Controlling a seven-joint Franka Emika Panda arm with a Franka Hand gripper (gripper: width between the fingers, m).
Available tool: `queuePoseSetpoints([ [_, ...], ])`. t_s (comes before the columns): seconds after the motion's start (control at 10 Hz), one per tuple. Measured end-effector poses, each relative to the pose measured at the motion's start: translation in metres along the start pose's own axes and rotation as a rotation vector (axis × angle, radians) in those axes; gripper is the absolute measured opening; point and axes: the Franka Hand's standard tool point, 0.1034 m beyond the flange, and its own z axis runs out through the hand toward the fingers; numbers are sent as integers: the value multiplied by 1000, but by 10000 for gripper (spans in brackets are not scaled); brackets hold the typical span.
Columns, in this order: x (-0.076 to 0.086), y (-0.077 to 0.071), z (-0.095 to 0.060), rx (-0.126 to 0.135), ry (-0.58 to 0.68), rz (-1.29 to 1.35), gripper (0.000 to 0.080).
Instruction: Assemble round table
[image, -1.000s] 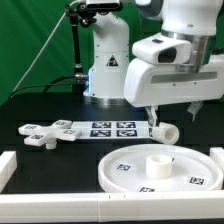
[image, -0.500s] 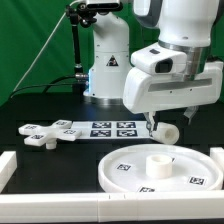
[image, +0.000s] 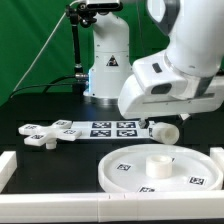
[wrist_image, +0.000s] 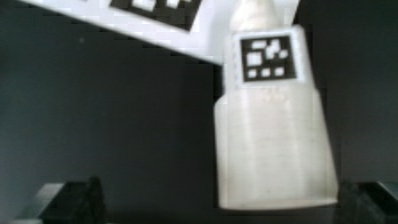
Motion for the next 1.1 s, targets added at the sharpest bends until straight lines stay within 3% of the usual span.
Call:
queuePoseSetpoints([
  [0.1, 0, 0, 1, 1, -59, 0, 649],
  [0.3, -6, -13, -4, 51, -234, 19, 649],
  [0.4, -1, -13, -5, 59, -283, 19, 649],
  [0.7, 3, -13, -3, 60, -282, 18, 649],
  [1.1, 10, -15, 16, 62, -279, 15, 649],
])
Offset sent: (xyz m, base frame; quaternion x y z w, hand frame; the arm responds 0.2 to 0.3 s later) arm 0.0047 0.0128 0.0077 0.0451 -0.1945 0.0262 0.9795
